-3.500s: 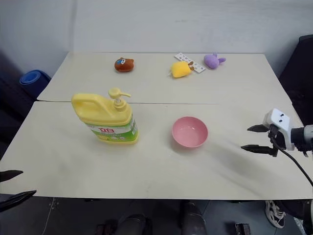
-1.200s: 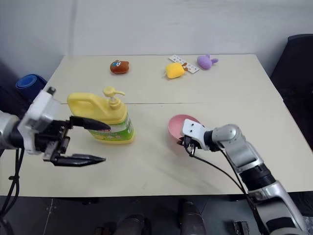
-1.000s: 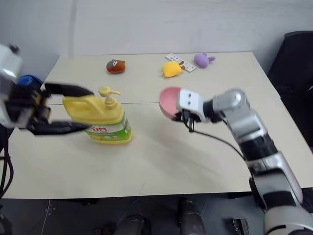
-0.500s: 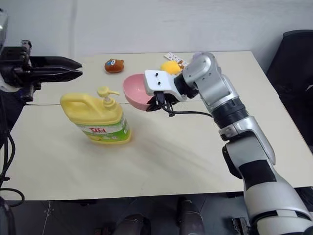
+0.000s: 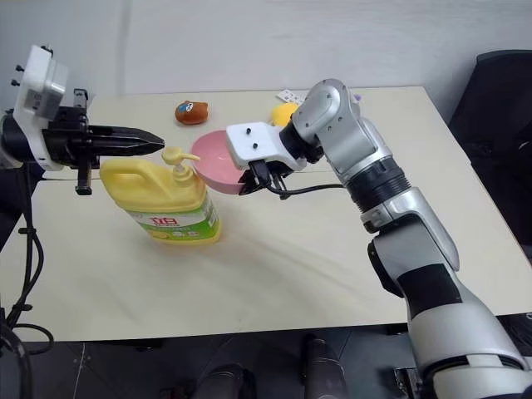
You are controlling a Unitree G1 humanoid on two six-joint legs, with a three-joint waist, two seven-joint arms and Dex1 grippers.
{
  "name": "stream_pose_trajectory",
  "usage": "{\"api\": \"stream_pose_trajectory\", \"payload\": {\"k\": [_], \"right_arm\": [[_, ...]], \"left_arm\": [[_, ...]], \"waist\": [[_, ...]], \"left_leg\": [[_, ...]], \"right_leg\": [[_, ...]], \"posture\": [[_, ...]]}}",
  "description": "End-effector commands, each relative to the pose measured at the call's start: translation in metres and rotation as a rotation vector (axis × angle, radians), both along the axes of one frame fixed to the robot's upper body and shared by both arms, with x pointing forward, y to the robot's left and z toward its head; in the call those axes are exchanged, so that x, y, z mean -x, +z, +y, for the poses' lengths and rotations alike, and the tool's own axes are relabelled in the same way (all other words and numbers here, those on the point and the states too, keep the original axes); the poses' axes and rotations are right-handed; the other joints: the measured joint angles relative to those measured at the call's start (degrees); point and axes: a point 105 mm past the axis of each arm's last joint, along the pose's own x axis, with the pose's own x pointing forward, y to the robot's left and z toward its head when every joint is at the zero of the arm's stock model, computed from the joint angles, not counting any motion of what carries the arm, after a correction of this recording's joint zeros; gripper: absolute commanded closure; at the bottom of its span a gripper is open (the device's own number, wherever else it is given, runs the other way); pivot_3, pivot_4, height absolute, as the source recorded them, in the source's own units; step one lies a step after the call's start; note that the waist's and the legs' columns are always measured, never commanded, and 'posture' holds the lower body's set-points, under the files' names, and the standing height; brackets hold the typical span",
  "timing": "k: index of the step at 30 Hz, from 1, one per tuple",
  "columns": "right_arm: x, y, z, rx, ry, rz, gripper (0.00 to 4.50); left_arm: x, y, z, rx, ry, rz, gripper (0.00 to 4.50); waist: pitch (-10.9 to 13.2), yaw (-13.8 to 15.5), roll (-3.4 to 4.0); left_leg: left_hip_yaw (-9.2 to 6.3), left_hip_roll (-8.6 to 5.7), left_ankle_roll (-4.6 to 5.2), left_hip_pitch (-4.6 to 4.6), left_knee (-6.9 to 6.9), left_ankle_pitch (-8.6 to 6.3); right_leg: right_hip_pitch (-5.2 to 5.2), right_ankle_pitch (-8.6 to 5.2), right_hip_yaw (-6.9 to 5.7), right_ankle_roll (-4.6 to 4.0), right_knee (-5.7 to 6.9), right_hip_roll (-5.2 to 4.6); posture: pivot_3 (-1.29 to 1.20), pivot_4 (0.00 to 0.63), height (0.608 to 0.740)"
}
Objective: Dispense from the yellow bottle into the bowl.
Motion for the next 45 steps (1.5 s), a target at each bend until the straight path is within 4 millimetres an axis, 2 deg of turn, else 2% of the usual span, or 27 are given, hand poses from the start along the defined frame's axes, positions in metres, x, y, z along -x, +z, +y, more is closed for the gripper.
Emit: {"api": "stream_pose_trajectory", "payload": {"k": [1,7,13,23,30,45], "right_arm": [[0.016,0.018,0.010,0.035,0.108,-0.051,4.50],[0.016,0.021,0.008,0.060,0.116,-0.081,4.50],[0.014,0.023,0.001,0.093,0.112,-0.107,4.50],[0.016,0.012,-0.017,0.179,0.122,-0.101,4.50],[0.023,0.011,-0.018,0.185,0.145,-0.082,4.50],[0.041,0.026,-0.013,0.159,0.184,-0.046,4.50]], "left_arm": [[0.001,0.013,0.001,-0.014,0.010,-0.069,4.47],[-0.007,0.013,0.002,-0.020,0.040,-0.102,4.47],[-0.006,-0.006,0.002,-0.117,0.015,-0.091,4.47],[-0.007,0.001,0.001,-0.111,0.008,-0.113,4.47],[-0.011,0.006,0.000,-0.097,0.013,-0.129,4.47],[-0.013,-0.016,0.002,-0.188,-0.003,-0.113,4.47]], "waist": [[0.0,-0.1,0.00],[0.0,-0.4,0.00],[0.0,-0.7,0.00],[0.0,-0.5,-0.02],[0.0,-0.3,-0.02],[0.0,0.3,-0.03]], "left_leg": [[0.00,0.00,0.00,0.00,0.00,0.00],[0.00,0.00,-0.01,0.01,0.00,0.00],[0.00,0.00,0.00,0.01,0.01,0.00],[-0.03,-0.01,0.00,-0.04,0.06,0.00],[-0.02,-0.01,0.00,-0.05,0.06,0.00],[-0.03,-0.01,0.01,-0.09,0.11,-0.01]], "right_leg": [[0.00,0.00,0.00,0.00,0.00,0.00],[-0.01,0.00,0.00,-0.01,0.04,0.00],[-0.02,0.00,-0.01,0.00,0.04,-0.03],[-0.03,0.00,-0.05,-0.01,0.05,-0.08],[-0.05,0.00,-0.07,0.00,0.06,-0.07],[-0.05,0.00,-0.11,-0.01,0.05,-0.08]], "posture": [[0.00,0.150,0.740],[0.00,0.150,0.740],[0.00,0.150,0.740],[0.00,0.150,0.740],[0.00,0.150,0.740],[0.00,0.150,0.740]]}}
